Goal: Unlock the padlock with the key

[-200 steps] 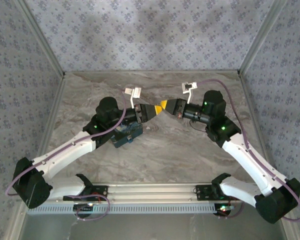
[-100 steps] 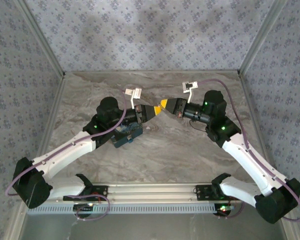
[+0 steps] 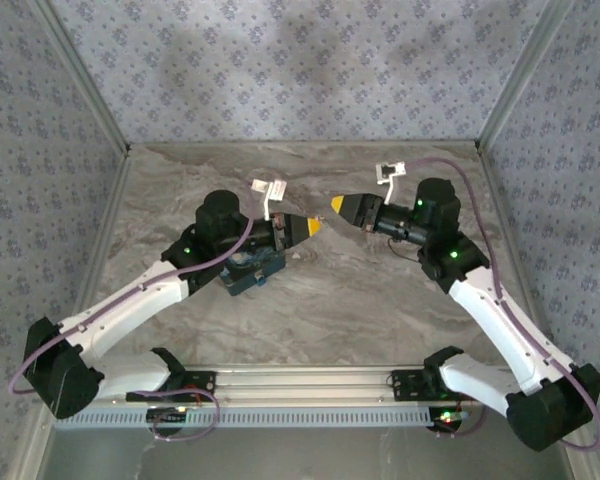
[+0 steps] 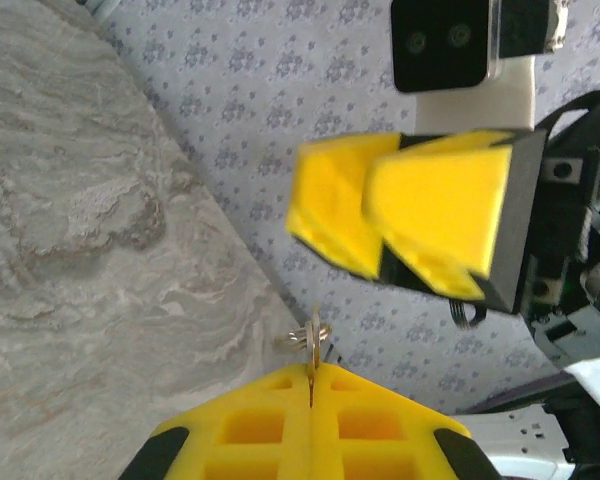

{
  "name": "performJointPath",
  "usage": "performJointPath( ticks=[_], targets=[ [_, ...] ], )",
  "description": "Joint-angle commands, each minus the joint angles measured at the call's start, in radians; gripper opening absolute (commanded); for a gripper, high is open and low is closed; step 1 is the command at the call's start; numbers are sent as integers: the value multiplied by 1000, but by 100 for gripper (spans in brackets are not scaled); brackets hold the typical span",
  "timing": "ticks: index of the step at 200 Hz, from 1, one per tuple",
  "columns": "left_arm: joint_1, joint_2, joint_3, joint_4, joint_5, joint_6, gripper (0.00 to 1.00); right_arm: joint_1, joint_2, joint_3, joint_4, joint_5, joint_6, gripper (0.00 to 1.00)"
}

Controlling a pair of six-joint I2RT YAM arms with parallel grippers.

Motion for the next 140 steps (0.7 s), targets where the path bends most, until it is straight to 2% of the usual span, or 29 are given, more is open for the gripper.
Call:
performJointPath(
  ticks=[1, 20, 54, 83, 102, 127, 140],
  targets=[
    [16, -28, 76, -106, 67, 73, 0, -46, -31, 28, -46, -107, -42, 37],
    [28, -23, 96, -117, 111, 78, 0, -51, -23, 42, -49, -190, -62, 45],
    [32, 0, 145, -144, 180, 98, 0, -30, -13, 57, -27, -301, -67, 48],
    [32, 22, 174, -145, 230, 100, 0, 8, 7, 80, -43, -333, -89, 47],
    [30, 28, 183, -143, 252, 96, 0, 25, 18, 85, -27, -349, -86, 42],
    [29, 33, 186, -139, 272, 90, 0, 39, 30, 96, -12, -360, -84, 42],
    [29, 33, 185, -140, 275, 89, 0, 42, 38, 106, -12, -365, -86, 38]
  ],
)
